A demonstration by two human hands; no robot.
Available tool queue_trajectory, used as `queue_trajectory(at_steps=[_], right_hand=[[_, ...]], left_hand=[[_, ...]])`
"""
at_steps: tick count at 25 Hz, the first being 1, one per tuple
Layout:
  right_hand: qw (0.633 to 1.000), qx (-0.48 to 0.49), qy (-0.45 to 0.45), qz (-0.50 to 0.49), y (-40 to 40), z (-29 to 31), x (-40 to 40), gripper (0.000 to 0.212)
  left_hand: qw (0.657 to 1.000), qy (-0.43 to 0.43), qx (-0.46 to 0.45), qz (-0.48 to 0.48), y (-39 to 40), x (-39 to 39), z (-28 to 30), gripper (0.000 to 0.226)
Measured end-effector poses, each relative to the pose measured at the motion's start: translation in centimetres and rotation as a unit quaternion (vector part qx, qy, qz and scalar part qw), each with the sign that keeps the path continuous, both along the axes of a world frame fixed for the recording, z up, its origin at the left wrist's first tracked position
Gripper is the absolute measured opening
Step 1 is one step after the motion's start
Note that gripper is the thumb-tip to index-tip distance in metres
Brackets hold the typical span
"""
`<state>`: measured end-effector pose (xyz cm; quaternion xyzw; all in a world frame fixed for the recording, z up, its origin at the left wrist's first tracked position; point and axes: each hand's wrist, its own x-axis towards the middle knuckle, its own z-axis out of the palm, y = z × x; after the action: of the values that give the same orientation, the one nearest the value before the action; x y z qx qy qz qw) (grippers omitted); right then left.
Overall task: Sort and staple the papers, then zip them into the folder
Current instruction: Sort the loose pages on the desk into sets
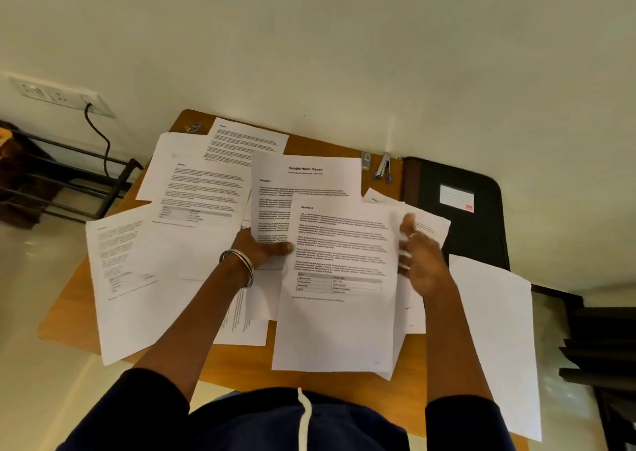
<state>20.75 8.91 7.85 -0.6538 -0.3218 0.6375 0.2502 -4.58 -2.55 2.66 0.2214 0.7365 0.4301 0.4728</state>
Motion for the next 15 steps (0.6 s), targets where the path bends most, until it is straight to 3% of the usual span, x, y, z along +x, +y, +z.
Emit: queue_trajectory(at_steps=[2, 4, 7, 9, 12, 13, 15], right_hand=[[0.999, 0.003, 0.024, 0.045, -1.6, -0.8, -0.2, 0.017], [0.998, 0.025, 0.017, 0.052, -2.9, -1.9, -0.3, 0.011], [0.986, 0.119, -0.115, 0.012, -3.1, -3.3, 0.5, 0.008], [0.965, 0.152, -0.210, -0.040, -2.9, -4.0, 1.7, 0.020], [0.934, 0.182, -0.298, -0.079, -2.9, -4.5, 2.5, 0.023], [0.930, 0.197, -0.301, -0.082, -3.0, -4.4, 2.3, 0.022], [0.935, 0.208, -0.272, -0.098, -3.3, -4.1, 1.3, 0.024]], left_hand=[[0.999, -0.045, 0.010, 0.028, 0.2, -1.1, 0.3, 0.050], [0.996, -0.069, 0.014, 0.048, 0.4, -2.1, 1.0, 0.045], [0.989, -0.025, 0.000, 0.146, 1.0, -5.9, 1.8, 0.044], [0.980, -0.017, -0.005, 0.199, 1.2, -10.3, 2.6, 0.045], [0.940, -0.246, 0.068, 0.226, 1.9, -14.0, 2.9, 0.027], [0.924, -0.323, 0.107, 0.176, 2.1, -14.1, 2.6, 0.023], [0.861, -0.465, 0.184, 0.090, 2.2, -13.3, 0.9, 0.041]])
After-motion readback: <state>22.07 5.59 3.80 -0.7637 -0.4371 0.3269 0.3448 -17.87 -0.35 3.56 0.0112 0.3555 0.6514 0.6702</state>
